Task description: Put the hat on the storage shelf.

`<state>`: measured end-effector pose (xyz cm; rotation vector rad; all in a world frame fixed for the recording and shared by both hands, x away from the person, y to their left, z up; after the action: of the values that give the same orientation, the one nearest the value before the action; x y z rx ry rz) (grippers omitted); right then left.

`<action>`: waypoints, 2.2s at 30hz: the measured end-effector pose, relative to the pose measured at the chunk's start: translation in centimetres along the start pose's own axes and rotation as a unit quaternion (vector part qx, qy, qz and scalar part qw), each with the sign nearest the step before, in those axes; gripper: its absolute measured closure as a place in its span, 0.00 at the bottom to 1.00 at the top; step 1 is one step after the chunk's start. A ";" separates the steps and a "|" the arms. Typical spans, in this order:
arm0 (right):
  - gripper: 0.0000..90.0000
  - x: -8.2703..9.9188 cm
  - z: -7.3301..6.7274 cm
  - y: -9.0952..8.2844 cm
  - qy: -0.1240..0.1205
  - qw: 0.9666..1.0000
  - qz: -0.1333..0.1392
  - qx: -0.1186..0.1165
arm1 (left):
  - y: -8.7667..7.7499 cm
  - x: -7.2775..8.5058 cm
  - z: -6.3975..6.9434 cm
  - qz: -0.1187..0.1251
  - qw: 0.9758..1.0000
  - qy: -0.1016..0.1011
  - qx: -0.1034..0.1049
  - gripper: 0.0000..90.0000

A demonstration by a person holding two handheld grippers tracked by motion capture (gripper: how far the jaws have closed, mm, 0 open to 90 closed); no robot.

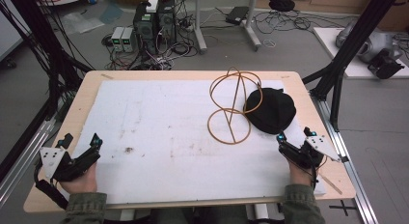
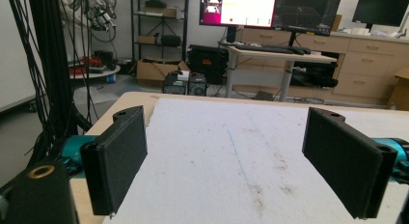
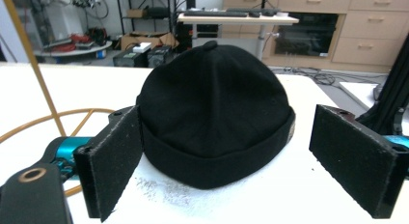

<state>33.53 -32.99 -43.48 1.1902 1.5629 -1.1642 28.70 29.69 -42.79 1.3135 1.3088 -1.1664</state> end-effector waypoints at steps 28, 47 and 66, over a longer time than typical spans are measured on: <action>0.12 -0.1 0.7 -0.2 0.014 1.000 0.013 0.009 | 0.2 0.1 0.1 -0.004 1.000 0.000 0.001 0.18; 0.12 -0.8 0.4 1.7 -0.005 1.000 0.012 0.005 | 0.7 0.3 0.7 -0.011 1.000 0.011 0.016 0.18; 0.12 -1.8 0.2 4.3 0.007 1.000 0.007 0.000 | 0.6 0.3 1.4 -0.017 0.999 0.040 0.028 0.18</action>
<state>38.09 -32.99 -42.55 1.2100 1.5627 -1.1500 29.27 28.35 -43.32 1.3962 1.3694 -1.1910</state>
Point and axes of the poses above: each handheld gripper's, and its own axes: y roughly forward along the jaws, x roughly out of its underside, z roughly to its right, the point moved 5 cm from there along y, roughly forward along the jaws, and after that the axes turned 13 degrees about y, right-handed, at the moved point
